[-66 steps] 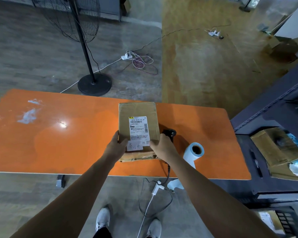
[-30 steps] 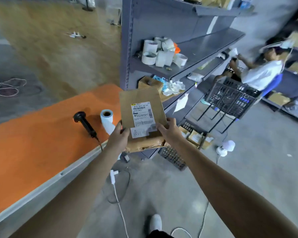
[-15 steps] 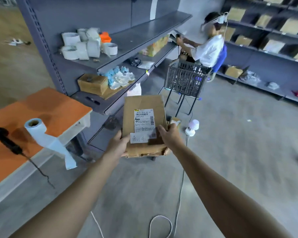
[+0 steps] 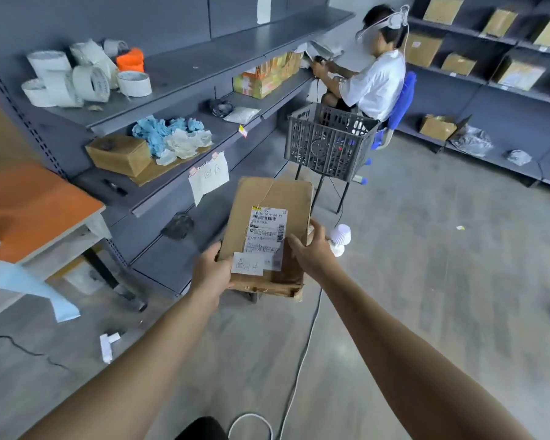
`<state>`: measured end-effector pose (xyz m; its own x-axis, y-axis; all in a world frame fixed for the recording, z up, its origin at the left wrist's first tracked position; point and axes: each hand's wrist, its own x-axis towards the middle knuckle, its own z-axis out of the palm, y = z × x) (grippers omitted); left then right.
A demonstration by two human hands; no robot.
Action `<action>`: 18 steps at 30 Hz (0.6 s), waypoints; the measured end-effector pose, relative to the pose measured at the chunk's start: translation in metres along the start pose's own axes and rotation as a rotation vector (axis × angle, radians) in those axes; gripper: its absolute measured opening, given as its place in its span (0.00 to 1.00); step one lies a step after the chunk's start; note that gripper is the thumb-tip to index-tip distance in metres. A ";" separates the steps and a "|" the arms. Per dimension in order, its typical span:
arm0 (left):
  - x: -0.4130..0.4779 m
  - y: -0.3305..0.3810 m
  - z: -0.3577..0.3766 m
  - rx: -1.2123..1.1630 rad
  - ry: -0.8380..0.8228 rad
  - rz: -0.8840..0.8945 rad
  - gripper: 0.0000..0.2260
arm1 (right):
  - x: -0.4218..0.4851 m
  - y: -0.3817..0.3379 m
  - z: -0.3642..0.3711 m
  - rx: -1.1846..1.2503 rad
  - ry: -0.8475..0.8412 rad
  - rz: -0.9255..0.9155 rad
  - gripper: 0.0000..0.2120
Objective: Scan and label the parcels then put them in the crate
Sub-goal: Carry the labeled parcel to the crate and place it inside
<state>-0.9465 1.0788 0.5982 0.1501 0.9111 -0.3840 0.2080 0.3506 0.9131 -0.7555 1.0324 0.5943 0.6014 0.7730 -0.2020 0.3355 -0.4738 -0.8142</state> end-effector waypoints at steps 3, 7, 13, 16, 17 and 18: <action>0.027 0.011 0.013 0.003 0.021 0.024 0.12 | 0.036 -0.005 -0.005 -0.054 -0.053 -0.030 0.35; 0.083 0.024 0.027 -0.002 -0.026 0.015 0.13 | 0.097 -0.015 -0.011 -0.089 -0.079 -0.065 0.43; 0.188 0.060 0.051 0.049 -0.108 0.016 0.14 | 0.220 -0.047 -0.025 -0.039 -0.051 -0.135 0.55; 0.237 0.080 0.058 0.065 -0.134 0.011 0.13 | 0.278 -0.062 -0.028 -0.030 -0.095 -0.144 0.53; 0.252 0.087 0.059 0.063 -0.135 0.009 0.12 | 0.292 -0.067 -0.027 -0.012 -0.100 -0.146 0.51; 0.268 0.092 0.060 0.057 -0.119 0.007 0.12 | 0.307 -0.070 -0.025 0.003 -0.101 -0.141 0.47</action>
<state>-0.8291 1.3427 0.5711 0.2649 0.8798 -0.3947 0.2603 0.3289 0.9078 -0.5764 1.2925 0.6031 0.4725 0.8703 -0.1388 0.4092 -0.3561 -0.8401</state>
